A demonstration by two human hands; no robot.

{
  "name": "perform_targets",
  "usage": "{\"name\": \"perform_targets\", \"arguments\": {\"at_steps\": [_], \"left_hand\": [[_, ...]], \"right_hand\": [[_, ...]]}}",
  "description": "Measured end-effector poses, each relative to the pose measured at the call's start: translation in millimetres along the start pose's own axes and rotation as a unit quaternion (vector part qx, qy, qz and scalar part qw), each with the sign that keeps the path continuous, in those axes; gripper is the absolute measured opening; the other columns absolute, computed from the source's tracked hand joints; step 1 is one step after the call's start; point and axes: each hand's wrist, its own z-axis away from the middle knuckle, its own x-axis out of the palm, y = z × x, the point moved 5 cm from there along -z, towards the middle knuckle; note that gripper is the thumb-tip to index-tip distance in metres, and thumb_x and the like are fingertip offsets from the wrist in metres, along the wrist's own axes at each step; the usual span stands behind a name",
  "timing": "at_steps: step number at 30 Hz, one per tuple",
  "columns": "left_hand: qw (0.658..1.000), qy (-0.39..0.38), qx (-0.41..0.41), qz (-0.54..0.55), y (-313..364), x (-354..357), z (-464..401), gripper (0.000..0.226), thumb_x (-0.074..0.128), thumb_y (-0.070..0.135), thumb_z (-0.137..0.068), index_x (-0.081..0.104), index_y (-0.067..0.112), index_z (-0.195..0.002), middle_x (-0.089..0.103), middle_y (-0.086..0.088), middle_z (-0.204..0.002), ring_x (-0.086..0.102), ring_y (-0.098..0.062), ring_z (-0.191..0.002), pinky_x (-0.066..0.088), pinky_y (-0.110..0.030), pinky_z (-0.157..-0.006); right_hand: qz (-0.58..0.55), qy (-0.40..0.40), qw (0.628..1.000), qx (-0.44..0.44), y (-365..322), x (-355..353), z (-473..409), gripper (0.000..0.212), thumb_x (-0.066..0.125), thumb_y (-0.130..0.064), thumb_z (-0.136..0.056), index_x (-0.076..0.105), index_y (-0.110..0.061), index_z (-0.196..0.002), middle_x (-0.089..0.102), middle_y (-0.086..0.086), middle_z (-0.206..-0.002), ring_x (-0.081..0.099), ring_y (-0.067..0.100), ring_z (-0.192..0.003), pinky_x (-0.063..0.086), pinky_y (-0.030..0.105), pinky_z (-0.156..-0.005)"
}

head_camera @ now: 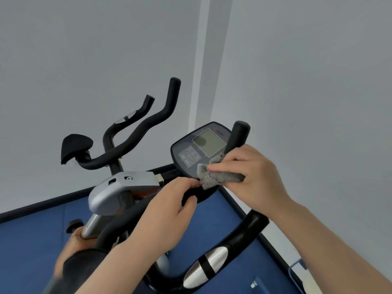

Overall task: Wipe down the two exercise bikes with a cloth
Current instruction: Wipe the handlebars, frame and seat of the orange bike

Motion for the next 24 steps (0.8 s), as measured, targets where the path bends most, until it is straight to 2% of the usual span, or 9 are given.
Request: {"name": "perform_targets", "arguments": {"at_steps": [3, 5, 7, 11, 12, 16, 19, 21, 24], "left_hand": [[1.000, -0.011, 0.015, -0.018, -11, -11, 8, 0.029, 0.049, 0.024, -0.098, 0.054, 0.040, -0.123, 0.051, 0.033, -0.115, 0.043, 0.016, -0.112, 0.031, 0.001, -0.087], [1.000, -0.006, 0.008, -0.027, -23, -21, 11, 0.027, 0.049, 0.024, -0.098, 0.054, 0.038, -0.121, 0.051, 0.032, -0.114, 0.043, 0.014, -0.110, 0.032, 0.000, -0.085], [1.000, -0.003, -0.006, -0.028, -36, -29, 14, 0.026, 0.050, 0.023, -0.098, 0.055, 0.037, -0.119, 0.051, 0.031, -0.113, 0.044, 0.012, -0.111, 0.033, -0.002, -0.085], [1.000, 0.002, -0.022, -0.005, -56, -40, 25, 0.034, 0.053, 0.018, -0.098, 0.055, 0.037, -0.126, 0.050, 0.032, -0.122, 0.042, 0.012, -0.119, 0.033, -0.010, -0.098], [1.000, -0.008, -0.018, 0.002, -57, -40, 29, 0.038, 0.053, 0.019, -0.098, 0.053, 0.037, -0.131, 0.046, 0.033, -0.128, 0.039, 0.014, -0.123, 0.030, -0.009, -0.100], [1.000, -0.024, -0.011, -0.008, -63, -43, 44, 0.046, 0.048, 0.028, -0.099, 0.040, 0.040, -0.143, 0.033, 0.035, -0.143, 0.024, 0.019, -0.132, 0.020, -0.006, -0.108], [0.998, 0.000, 0.008, -0.058, -64, -50, 54, 0.045, 0.047, 0.029, -0.099, 0.042, 0.036, -0.143, 0.034, 0.030, -0.145, 0.021, 0.020, -0.129, 0.013, 0.003, -0.100], [0.995, 0.002, 0.027, -0.101, -64, -54, 62, 0.043, 0.056, 0.022, -0.096, 0.053, 0.027, -0.138, 0.047, 0.020, -0.142, 0.039, 0.006, -0.130, 0.028, -0.009, -0.103], [0.987, 0.025, 0.062, -0.146, -71, -63, 70, 0.039, 0.077, 0.006, -0.078, 0.071, 0.015, -0.116, 0.068, 0.004, -0.121, 0.067, -0.016, -0.108, 0.058, -0.029, -0.081]], "right_hand": [[-0.049, -0.009, 0.997, 0.066, -1, -12, -13, 0.040, 0.085, -0.017, -0.071, 0.074, -0.032, -0.106, 0.062, -0.015, -0.097, 0.060, 0.007, -0.093, 0.050, 0.029, -0.081], [0.038, -0.021, 0.993, 0.112, -8, -9, -17, 0.038, 0.081, -0.023, -0.075, 0.071, -0.035, -0.110, 0.059, -0.018, -0.102, 0.056, 0.005, -0.098, 0.047, 0.026, -0.083], [0.143, -0.111, 0.976, 0.117, -26, 14, -9, 0.033, 0.070, -0.029, -0.085, 0.065, -0.035, -0.117, 0.054, -0.020, -0.106, 0.049, 0.004, -0.100, 0.044, 0.023, -0.081], [-0.004, -0.195, 0.962, 0.189, -48, 45, 3, 0.029, 0.064, -0.030, -0.090, 0.063, -0.034, -0.119, 0.052, -0.018, -0.106, 0.052, 0.000, -0.095, 0.044, 0.020, -0.083], [0.006, -0.191, 0.963, 0.191, -49, 47, 4, 0.030, 0.066, -0.029, -0.089, 0.064, -0.035, -0.118, 0.051, -0.017, -0.106, 0.051, 0.001, -0.096, 0.044, 0.020, -0.084], [0.134, -0.017, 0.954, 0.267, -40, 36, 14, 0.031, 0.063, -0.024, -0.092, 0.063, -0.027, -0.123, 0.048, -0.011, -0.108, 0.049, 0.010, -0.101, 0.038, 0.019, -0.075], [0.129, -0.031, 0.956, 0.263, -69, 69, 31, 0.034, 0.066, -0.021, -0.090, 0.063, -0.025, -0.124, 0.045, -0.007, -0.110, 0.045, 0.010, -0.099, 0.039, 0.016, -0.072], [0.100, -0.063, 0.966, 0.229, -82, 85, 34, 0.036, 0.069, -0.019, -0.088, 0.065, -0.026, -0.123, 0.046, -0.009, -0.109, 0.046, 0.009, -0.099, 0.039, 0.012, -0.072], [0.096, -0.039, 0.958, 0.268, -67, 71, 27, 0.033, 0.064, -0.021, -0.090, 0.065, -0.027, -0.123, 0.049, -0.012, -0.110, 0.049, 0.009, -0.103, 0.035, 0.012, -0.079]]}}
